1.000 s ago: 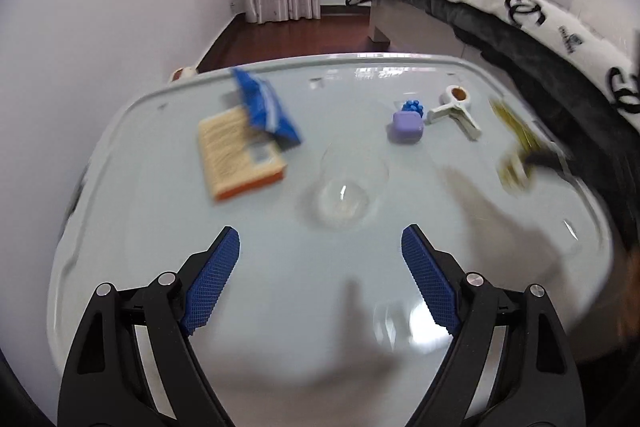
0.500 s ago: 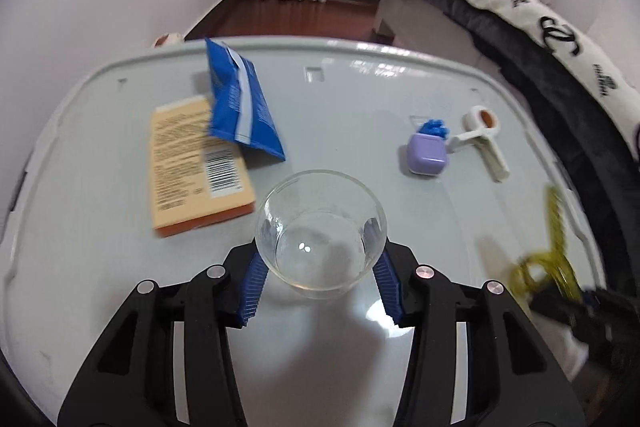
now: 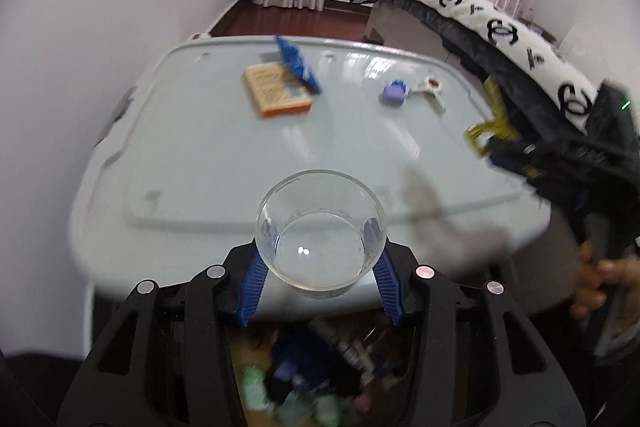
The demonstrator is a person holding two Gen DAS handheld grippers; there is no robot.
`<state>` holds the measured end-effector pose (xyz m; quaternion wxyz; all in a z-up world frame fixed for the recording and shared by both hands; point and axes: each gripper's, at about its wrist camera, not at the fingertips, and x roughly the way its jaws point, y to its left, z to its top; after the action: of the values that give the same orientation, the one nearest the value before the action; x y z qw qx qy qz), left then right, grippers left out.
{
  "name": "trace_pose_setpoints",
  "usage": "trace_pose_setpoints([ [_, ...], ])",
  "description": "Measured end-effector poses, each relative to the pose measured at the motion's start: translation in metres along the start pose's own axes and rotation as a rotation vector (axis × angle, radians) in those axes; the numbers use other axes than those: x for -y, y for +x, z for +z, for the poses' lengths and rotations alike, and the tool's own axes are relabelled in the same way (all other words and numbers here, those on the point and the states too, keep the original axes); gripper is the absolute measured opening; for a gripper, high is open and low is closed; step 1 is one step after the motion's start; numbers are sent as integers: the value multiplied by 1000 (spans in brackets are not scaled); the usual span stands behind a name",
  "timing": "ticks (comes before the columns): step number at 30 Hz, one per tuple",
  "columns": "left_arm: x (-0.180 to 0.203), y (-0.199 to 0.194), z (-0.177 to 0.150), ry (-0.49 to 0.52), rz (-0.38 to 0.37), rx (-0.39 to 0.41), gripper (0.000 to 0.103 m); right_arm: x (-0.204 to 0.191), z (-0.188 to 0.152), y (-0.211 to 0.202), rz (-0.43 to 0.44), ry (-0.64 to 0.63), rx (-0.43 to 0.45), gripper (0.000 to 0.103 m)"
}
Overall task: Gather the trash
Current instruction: 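Carry the yellow spring and glass cup over the box and open both tools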
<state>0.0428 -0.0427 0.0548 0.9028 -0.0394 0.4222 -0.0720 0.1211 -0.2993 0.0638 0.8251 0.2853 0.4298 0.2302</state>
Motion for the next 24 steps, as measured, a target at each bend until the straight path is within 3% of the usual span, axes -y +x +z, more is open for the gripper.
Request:
trace_pose_setpoints([
  [4, 8, -22, -45, 10, 2, -37, 47, -26, -57, -36, -69, -63, 13, 25],
  [9, 25, -14, -95, 71, -8, -133, 47, -30, -141, -34, -174, -95, -52, 25],
  [12, 24, 2, -107, 89, -2, -196, 47, -21, -169, -17, -251, -109, -125, 25],
  [17, 22, 28, -117, 99, 12, -314, 47, -4, -182, -2, -334, -99, -216, 26],
  [18, 21, 34, -119, 95, 22, -344, 51, 0, -182, 4, -349, -84, -247, 31],
  [19, 19, 40, -120, 89, 41, -377, 64, 5, -183, 10, -365, -69, -274, 56],
  [20, 15, 45, -122, 81, 70, -404, 89, 11, -185, 14, -401, -50, -305, 76],
  [24, -4, 59, -125, 3, 73, -474, 92, 12, -182, 13, -379, -42, -287, 76],
])
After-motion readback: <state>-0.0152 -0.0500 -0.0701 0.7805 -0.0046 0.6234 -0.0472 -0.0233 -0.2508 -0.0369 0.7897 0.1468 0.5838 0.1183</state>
